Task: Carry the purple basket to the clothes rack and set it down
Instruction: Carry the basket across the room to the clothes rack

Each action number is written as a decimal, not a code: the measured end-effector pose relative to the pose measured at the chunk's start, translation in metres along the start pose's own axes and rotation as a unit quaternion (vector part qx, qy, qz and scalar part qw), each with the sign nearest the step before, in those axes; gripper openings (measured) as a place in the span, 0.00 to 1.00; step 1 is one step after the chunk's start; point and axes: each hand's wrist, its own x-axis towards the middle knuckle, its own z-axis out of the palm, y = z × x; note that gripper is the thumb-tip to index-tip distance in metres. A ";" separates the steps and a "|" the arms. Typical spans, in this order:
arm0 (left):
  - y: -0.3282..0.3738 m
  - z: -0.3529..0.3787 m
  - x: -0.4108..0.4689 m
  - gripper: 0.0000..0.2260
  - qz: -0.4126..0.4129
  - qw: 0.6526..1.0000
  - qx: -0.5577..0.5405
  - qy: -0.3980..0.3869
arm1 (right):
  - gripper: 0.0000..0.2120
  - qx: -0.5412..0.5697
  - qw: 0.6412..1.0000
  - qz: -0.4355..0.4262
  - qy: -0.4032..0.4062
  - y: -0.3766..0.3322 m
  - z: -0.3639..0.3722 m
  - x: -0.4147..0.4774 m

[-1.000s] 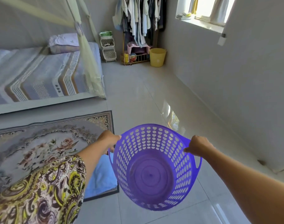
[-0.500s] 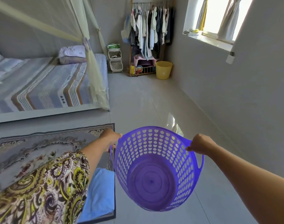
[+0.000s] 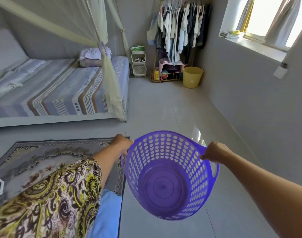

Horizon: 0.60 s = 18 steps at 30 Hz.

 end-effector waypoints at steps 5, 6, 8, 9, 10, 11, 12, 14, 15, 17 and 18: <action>0.040 0.001 0.071 0.14 -0.005 1.000 -0.007 0.010 | 0.28 0.002 1.000 -0.016 0.000 -0.015 -0.025 0.080; 0.050 0.000 0.085 0.12 -0.007 1.000 -0.009 0.008 | 0.28 0.005 1.000 -0.013 0.000 -0.019 -0.031 0.097; 0.070 -0.004 0.116 0.08 -0.006 1.000 -0.022 0.001 | 0.30 0.003 1.000 -0.011 0.000 -0.027 -0.045 0.130; 0.076 -0.005 0.128 0.08 -0.007 1.000 -0.030 -0.002 | 0.32 0.005 1.000 -0.007 0.001 -0.029 -0.049 0.142; 0.089 -0.009 0.148 0.08 -0.009 0.999 -0.037 -0.008 | 0.33 0.004 1.000 -0.003 0.003 -0.035 -0.057 0.163; 0.098 -0.011 0.164 0.08 -0.010 0.999 -0.043 -0.012 | 0.33 0.002 1.000 0.001 0.008 -0.039 -0.062 0.179; 0.110 -0.015 0.182 0.06 -0.015 0.999 -0.049 -0.019 | 0.33 -0.001 1.000 0.004 0.009 -0.046 -0.071 0.198; 0.133 -0.021 0.215 0.06 -0.024 0.998 -0.058 -0.024 | 0.30 -0.004 1.000 0.010 0.009 -0.057 -0.086 0.232; 0.142 -0.022 0.227 0.07 -0.023 0.998 -0.062 -0.025 | 0.29 -0.002 1.000 0.013 0.009 -0.060 -0.091 0.244; 0.166 -0.025 0.259 0.09 -0.010 0.998 -0.054 -0.026 | 0.28 0.002 1.000 0.011 0.013 -0.070 -0.106 0.280; 0.175 -0.025 0.272 0.12 -0.007 0.998 -0.049 -0.027 | 0.28 0.003 1.000 0.010 0.014 -0.074 -0.111 0.295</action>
